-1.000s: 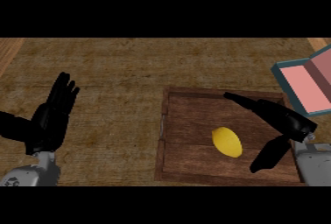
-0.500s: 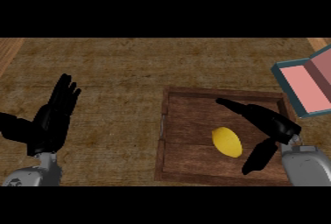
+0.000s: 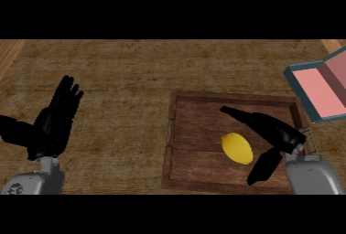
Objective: Pick the lemon from the tray and place it in the cardboard box
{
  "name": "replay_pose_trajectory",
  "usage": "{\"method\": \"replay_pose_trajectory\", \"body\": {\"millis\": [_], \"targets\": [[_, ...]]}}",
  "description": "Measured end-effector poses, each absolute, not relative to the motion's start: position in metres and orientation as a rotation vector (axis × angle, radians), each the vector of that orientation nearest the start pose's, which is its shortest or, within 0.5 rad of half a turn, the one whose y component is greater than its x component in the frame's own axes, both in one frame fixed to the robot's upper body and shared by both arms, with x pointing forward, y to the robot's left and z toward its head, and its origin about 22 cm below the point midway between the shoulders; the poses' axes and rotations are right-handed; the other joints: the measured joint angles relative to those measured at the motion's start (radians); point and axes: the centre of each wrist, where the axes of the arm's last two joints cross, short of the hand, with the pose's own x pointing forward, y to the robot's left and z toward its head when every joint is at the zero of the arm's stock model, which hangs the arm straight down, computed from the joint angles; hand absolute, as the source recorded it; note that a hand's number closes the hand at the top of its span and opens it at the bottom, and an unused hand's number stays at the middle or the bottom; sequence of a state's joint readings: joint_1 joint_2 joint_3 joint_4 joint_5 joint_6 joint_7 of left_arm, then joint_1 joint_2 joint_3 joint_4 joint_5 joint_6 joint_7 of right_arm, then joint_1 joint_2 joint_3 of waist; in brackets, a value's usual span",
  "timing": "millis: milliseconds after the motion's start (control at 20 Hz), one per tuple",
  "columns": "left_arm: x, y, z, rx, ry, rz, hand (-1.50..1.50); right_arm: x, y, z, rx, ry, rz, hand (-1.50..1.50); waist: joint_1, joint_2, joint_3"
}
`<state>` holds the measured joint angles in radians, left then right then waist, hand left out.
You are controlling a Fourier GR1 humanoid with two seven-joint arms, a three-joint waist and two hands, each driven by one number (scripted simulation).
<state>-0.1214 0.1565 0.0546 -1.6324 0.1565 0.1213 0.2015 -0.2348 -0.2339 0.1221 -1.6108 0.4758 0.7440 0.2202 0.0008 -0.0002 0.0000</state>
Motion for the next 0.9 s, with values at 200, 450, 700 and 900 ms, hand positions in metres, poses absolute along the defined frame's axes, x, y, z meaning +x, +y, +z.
{"method": "replay_pose_trajectory", "body": {"millis": [200,450,700,900], "targets": [[0.264,0.263,0.056,0.064,-1.546,0.104,0.0,0.282,-0.228,0.066,-0.102,-1.196,1.256,-1.5,0.0,0.0,0.0],[0.263,0.26,0.055,0.061,-1.541,0.105,0.0,0.287,-0.23,0.061,-0.11,-1.21,1.263,-1.5,0.0,-0.001,-0.001],[0.261,0.263,0.055,0.073,-1.543,0.111,0.0,0.293,-0.227,0.054,-0.119,-1.25,1.301,1.5,0.001,-0.003,-0.004],[0.265,0.259,0.058,0.072,-1.546,0.107,0.0,0.286,-0.224,0.061,-0.156,-1.306,1.355,1.5,-0.002,-0.004,-0.005]]}}
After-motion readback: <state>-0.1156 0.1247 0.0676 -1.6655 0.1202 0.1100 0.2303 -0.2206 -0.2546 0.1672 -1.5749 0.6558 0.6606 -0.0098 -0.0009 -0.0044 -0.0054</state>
